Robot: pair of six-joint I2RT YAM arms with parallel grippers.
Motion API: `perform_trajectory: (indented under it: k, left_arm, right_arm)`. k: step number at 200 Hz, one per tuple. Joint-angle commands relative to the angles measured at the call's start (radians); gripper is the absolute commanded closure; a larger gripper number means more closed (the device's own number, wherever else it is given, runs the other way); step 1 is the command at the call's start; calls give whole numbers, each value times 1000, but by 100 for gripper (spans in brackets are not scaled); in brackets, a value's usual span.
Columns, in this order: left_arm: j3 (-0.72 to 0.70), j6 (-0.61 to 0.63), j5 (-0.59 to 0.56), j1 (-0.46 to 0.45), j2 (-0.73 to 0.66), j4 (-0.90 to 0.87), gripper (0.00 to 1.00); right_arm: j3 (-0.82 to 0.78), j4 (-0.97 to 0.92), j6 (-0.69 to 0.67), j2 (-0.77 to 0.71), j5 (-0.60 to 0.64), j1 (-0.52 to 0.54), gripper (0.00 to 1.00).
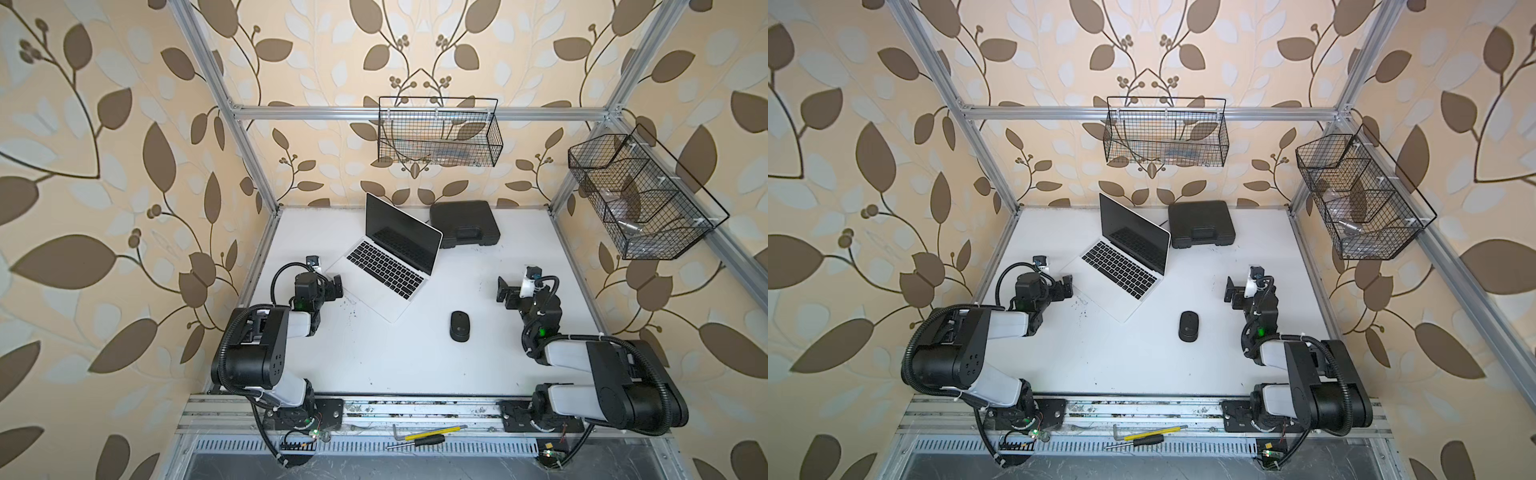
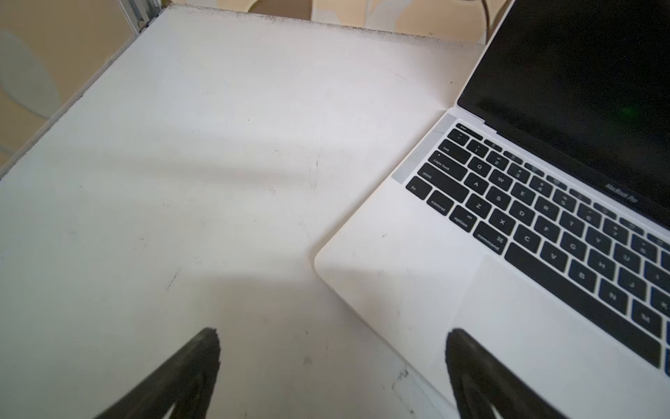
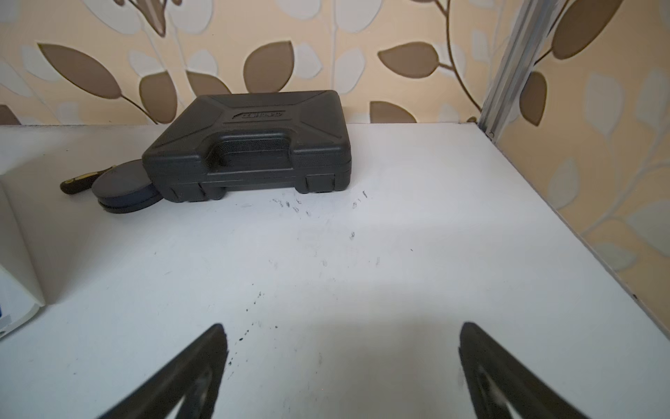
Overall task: Insert the wireless mouse receiver into the laptop
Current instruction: Pick up the mouse from the center of the board.
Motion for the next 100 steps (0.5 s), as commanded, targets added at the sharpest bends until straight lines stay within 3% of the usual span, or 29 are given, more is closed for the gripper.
perform_trajectory:
  k: [1,100]
  left_arm:
    - [23,-2,4,5,-3,11,1]
    - [23,0,4,5,-3,11,1]
  right_arm:
    - [15,7,-10,-6,14,6,0]
    - [16,7,-5,-4,3,0,0]
